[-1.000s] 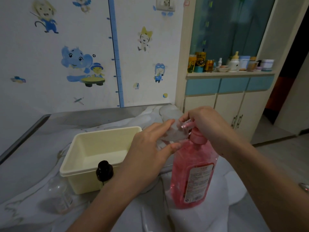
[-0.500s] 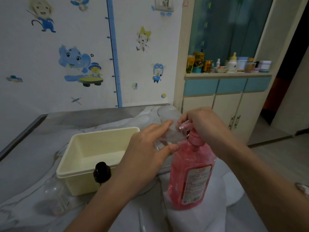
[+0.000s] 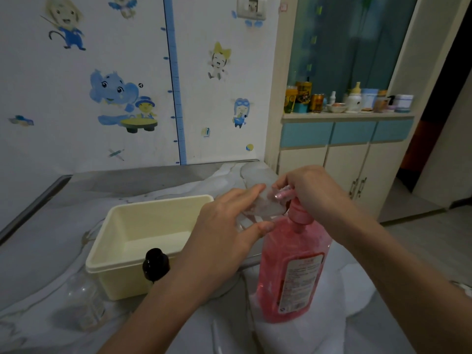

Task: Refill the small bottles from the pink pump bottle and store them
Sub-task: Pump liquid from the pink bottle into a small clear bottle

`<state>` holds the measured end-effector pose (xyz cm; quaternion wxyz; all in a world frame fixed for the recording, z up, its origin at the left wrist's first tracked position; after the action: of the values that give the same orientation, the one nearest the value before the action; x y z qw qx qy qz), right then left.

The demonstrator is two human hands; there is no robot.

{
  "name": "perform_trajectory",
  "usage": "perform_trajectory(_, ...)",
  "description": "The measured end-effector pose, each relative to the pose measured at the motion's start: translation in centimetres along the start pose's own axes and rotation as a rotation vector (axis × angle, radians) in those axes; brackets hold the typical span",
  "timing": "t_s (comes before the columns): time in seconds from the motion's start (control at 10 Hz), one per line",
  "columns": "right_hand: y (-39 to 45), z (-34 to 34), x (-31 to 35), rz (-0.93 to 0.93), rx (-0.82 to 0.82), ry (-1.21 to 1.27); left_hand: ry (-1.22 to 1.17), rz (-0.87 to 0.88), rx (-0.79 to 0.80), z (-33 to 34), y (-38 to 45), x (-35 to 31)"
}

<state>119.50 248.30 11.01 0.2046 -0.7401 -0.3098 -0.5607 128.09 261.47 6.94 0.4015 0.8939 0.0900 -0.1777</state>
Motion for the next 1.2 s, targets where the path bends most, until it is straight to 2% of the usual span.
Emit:
perform_trajectory(0.2,1.7,1.0,1.7,0.119,0.211,-0.132,-0.023,-0.009,-0.03,-0.3,-0.1,-0.1)
perform_trajectory(0.3,2.0,0.8,2.1,0.052,0.219,-0.263,-0.012,-0.008,-0.036,-0.2,0.0,0.0)
perform_trajectory(0.4,2.0,0.8,1.6,-0.026,0.162,-0.249,0.001,-0.005,-0.026,-0.1,0.0,-0.1)
perform_trajectory(0.5,1.3,0.0,-0.1,-0.071,0.058,-0.158,0.01,-0.009,-0.013,0.1,0.1,0.1)
perform_trajectory(0.6,0.9,0.0,-0.2,0.002,0.04,0.024,0.011,-0.011,-0.011,0.1,0.0,0.1)
perform_trajectory(0.7,1.2,0.8,1.8,0.125,0.112,-0.012,0.009,-0.012,-0.029,-0.2,0.0,-0.1)
perform_trajectory(0.8,1.6,0.7,2.5,0.128,0.143,-0.114,-0.004,-0.011,-0.039,-0.5,0.0,-0.3)
perform_trajectory(0.9,1.7,0.7,2.1,0.093,0.164,-0.253,-0.003,-0.004,-0.031,-0.4,0.0,-0.3)
perform_trajectory(1.0,1.7,0.8,1.6,0.046,0.111,-0.249,0.011,0.003,-0.023,0.0,0.0,-0.1)
perform_trajectory(1.2,0.7,0.9,1.9,0.014,0.181,-0.286,-0.012,-0.007,-0.036,-0.2,-0.1,-0.3)
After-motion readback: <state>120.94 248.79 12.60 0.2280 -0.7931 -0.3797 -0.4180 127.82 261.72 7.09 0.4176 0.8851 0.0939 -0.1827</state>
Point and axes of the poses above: each hand's wrist, its own y-axis towards the middle knuckle, its own z-axis out of the palm, x = y × z, the point moved 2 cm from there along y, towards the middle knuckle, and after that the axes turned 11 degrees about y, right-handed, at the moved point
